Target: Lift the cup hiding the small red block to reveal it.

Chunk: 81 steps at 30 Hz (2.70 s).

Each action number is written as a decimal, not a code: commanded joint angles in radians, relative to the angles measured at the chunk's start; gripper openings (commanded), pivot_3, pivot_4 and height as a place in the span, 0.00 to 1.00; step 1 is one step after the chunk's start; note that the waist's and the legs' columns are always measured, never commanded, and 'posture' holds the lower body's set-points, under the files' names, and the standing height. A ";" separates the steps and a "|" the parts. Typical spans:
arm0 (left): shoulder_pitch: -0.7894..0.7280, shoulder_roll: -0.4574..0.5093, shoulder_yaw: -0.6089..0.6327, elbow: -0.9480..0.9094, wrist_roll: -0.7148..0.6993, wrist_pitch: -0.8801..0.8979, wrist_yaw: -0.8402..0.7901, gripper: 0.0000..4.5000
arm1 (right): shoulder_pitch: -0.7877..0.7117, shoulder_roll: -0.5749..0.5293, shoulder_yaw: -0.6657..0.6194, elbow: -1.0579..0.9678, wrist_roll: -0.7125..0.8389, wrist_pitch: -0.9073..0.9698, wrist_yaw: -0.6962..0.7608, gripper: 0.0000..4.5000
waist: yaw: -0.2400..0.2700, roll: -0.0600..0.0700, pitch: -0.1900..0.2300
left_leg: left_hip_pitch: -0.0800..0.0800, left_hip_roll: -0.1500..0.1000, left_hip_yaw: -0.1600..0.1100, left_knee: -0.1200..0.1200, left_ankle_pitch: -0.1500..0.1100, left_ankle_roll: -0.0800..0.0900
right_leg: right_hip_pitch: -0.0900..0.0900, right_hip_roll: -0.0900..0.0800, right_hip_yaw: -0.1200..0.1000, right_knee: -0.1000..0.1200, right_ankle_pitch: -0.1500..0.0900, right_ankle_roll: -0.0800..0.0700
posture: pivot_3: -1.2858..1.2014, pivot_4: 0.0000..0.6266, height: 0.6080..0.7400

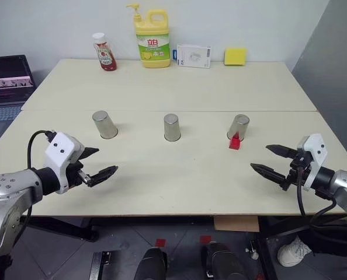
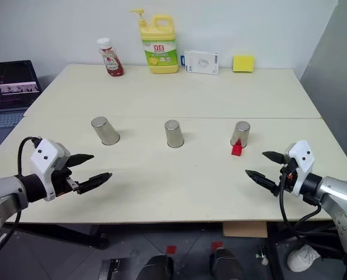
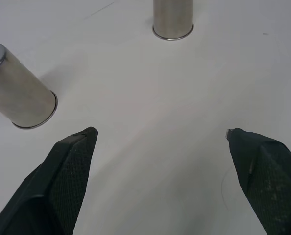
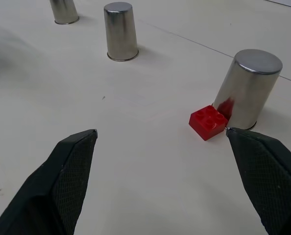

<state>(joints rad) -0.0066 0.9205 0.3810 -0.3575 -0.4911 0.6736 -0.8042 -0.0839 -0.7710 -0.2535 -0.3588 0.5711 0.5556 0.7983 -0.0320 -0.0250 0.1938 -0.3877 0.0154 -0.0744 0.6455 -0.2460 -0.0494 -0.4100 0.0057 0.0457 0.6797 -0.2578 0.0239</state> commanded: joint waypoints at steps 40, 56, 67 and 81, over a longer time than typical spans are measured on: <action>-0.017 0.013 0.046 -0.097 -0.051 0.094 0.032 1.00 | -0.074 -0.016 -0.018 -0.049 0.041 0.069 -0.014 0.99 | 0.000 0.000 0.000 | 0.000 0.000 0.000 0.000 0.000 0.000 | 0.000 0.000 0.000 0.000 0.000 0.000 | 0.52 0.24 1.00; -0.012 0.026 0.052 -0.042 -0.058 0.063 -0.010 1.00 | -0.093 -0.024 -0.019 -0.033 0.041 0.068 0.019 0.99 | 0.000 0.000 0.000 | 0.000 0.000 0.000 0.000 0.000 0.000 | 0.000 0.000 0.000 0.000 0.000 0.000 | 0.52 0.24 1.00; -0.029 0.022 0.048 -0.005 -0.076 0.045 -0.047 1.00 | -0.081 -0.025 -0.018 -0.053 0.050 0.081 0.023 0.99 | 0.000 0.000 0.000 | 0.000 0.000 0.000 0.000 0.000 0.000 | 0.000 0.000 0.000 0.000 0.000 0.000 | 0.52 0.24 1.00; -0.019 0.027 0.031 0.024 -0.049 0.002 -0.070 1.00 | -0.092 -0.024 -0.005 -0.070 0.052 0.102 0.016 0.99 | 0.000 0.000 0.000 | 0.000 0.000 0.000 0.000 0.000 0.000 | 0.000 0.000 0.000 0.000 0.000 0.000 | 0.52 0.24 1.00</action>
<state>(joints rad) -0.0217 0.9343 0.4006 -0.3226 -0.5455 0.6931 -0.8659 -0.1638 -0.7820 -0.2505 -0.3905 0.6111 0.6633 0.8142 -0.0318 -0.0250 0.1938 -0.3879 0.0155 -0.0745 0.6453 -0.2460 -0.0494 -0.4101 0.0057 0.0455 0.6795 -0.2580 0.0237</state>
